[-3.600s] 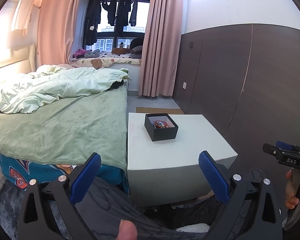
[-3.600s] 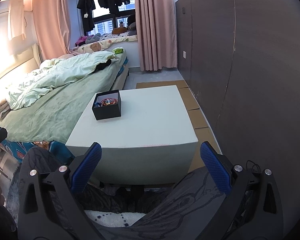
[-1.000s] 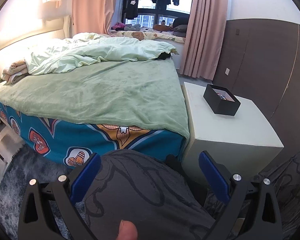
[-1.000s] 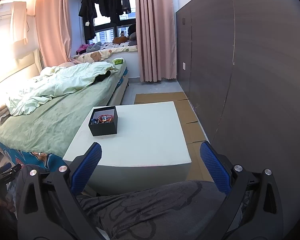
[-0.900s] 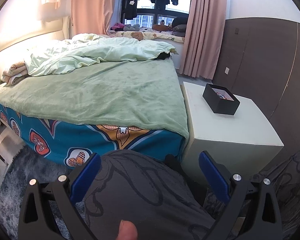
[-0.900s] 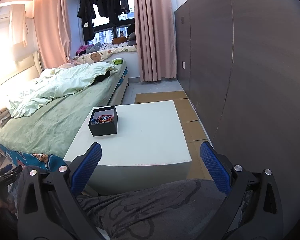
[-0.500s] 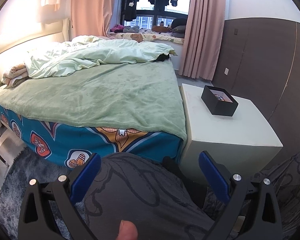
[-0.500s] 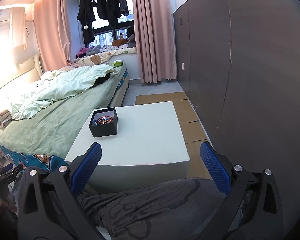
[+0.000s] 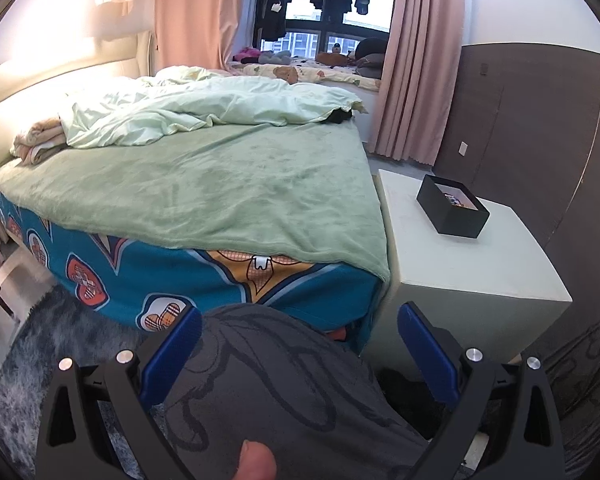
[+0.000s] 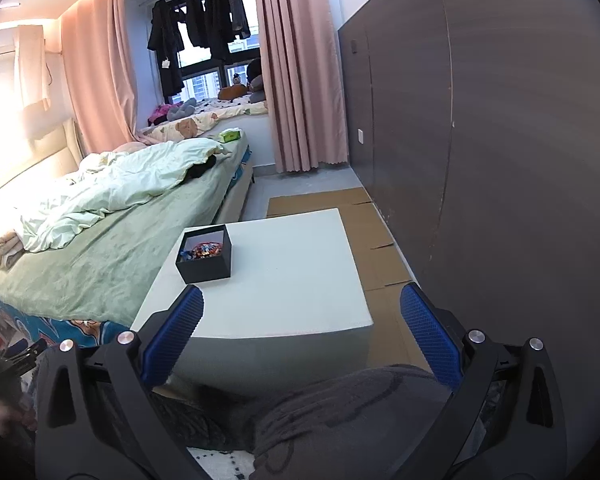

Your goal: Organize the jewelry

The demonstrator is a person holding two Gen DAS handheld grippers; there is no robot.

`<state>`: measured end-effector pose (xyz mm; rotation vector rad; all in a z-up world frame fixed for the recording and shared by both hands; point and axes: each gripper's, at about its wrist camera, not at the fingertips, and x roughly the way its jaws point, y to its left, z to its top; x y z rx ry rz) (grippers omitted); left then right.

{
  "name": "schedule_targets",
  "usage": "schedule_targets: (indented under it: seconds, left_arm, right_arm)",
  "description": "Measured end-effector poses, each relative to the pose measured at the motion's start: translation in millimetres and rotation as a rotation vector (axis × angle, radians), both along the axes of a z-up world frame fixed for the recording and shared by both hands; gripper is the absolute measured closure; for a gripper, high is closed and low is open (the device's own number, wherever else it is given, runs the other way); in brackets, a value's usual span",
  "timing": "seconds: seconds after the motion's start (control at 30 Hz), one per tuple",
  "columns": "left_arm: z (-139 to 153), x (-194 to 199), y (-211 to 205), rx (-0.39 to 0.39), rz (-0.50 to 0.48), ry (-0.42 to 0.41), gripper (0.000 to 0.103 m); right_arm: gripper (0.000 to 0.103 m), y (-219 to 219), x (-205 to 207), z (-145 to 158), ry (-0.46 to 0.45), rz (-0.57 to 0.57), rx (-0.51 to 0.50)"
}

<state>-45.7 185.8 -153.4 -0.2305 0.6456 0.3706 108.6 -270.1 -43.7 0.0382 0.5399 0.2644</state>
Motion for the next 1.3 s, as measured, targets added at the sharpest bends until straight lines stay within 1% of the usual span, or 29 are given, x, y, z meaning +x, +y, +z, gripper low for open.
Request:
schedule_targets:
  seconds: [0.07,0.13,0.4,0.53,0.67,0.8,0.9,0.97,1.03,1.17,1.3]
  left_arm:
    - [-1,1,-3,0.007,-0.008,0.008,0.008]
    - [0,3,-7,0.015,-0.02,0.01,0.008]
    - [2,10,-9,0.032,-0.015,0.017,0.008]
    - [-1,17,-7,0.027,-0.003,0.031,0.008]
    - [-3,23,-12,0.035,-0.015,0.041,0.008]
    - [-3,26,-15,0.037,-0.028,0.051,0.008]
    - [0,23,-17,0.041,-0.027,0.037,0.008]
    - [3,20,-18,0.058,-0.02,0.029,0.008]
    - [6,18,-18,0.057,-0.017,0.02,0.008]
    - [12,11,-22,0.059,-0.02,-0.009,0.008]
    - [14,6,-28,0.064,-0.036,-0.016,0.008]
  right_arm:
    - [0.005,2,0,-1,-0.019,-0.015,-0.036]
    - [0.005,2,1,-5,-0.013,-0.022,-0.044]
    - [0.005,-8,13,-18,0.028,-0.034,-0.012]
    - [0.005,-11,20,-23,0.033,-0.043,-0.016]
    - [0.005,-18,30,-36,0.073,-0.058,0.028]
    - [0.005,-18,32,-45,0.106,-0.061,0.031]
    - [0.005,-16,29,-47,0.105,-0.061,0.023]
    - [0.005,-15,26,-46,0.098,-0.074,0.008]
    - [0.005,-14,25,-45,0.095,-0.088,-0.009]
    - [0.005,-15,24,-50,0.11,-0.102,-0.034]
    - [0.005,-13,20,-53,0.115,-0.097,-0.041]
